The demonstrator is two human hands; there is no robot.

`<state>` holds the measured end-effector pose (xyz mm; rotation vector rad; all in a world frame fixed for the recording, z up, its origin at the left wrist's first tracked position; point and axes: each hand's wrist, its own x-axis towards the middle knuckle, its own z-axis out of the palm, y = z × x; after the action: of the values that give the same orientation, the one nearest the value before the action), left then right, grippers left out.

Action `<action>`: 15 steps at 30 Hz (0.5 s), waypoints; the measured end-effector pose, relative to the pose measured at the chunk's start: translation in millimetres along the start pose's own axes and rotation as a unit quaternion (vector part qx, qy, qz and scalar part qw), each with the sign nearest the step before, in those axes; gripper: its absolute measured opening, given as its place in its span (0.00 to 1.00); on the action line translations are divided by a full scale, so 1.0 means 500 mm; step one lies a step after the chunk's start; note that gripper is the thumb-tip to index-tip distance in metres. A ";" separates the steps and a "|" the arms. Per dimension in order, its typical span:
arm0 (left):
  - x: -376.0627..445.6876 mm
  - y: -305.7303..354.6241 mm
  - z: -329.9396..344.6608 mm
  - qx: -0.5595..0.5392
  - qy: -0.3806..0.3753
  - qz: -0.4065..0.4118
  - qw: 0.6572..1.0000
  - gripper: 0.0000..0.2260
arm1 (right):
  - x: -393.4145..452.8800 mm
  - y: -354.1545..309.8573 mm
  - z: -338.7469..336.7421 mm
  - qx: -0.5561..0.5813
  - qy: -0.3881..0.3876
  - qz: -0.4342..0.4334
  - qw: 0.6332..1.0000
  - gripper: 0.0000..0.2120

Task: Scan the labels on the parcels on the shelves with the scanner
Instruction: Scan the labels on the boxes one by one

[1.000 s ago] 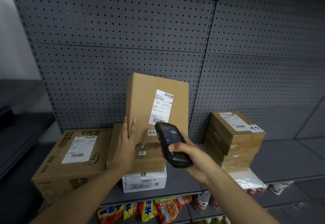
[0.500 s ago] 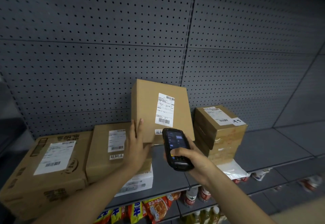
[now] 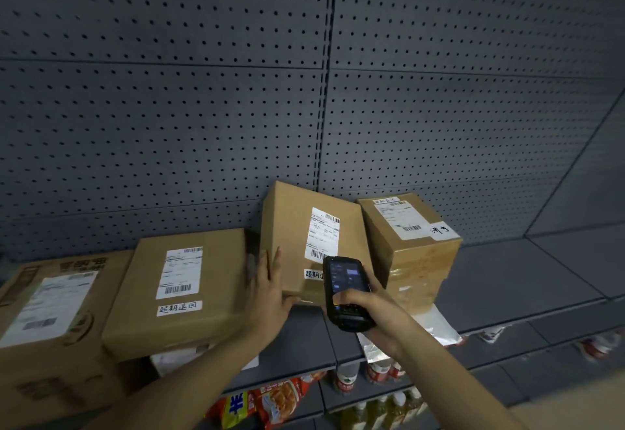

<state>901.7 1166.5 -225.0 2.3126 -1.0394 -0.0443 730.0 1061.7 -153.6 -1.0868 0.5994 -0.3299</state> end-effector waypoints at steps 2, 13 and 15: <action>-0.007 0.008 0.022 0.000 -0.005 -0.013 1.000 0.49 | 0.016 -0.003 -0.023 -0.008 -0.001 0.007 1.000 0.35; -0.006 -0.012 0.104 0.007 -0.057 -0.078 0.995 0.47 | 0.074 0.016 -0.099 -0.023 -0.025 0.055 0.998 0.38; -0.002 -0.018 0.115 0.020 -0.068 -0.080 0.994 0.47 | 0.082 0.025 -0.105 -0.023 -0.017 0.060 0.998 0.39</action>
<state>891.7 1142.7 -277.3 2.4530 -0.9245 -0.2494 730.5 1007.5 -194.0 -1.0922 0.6427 -0.1938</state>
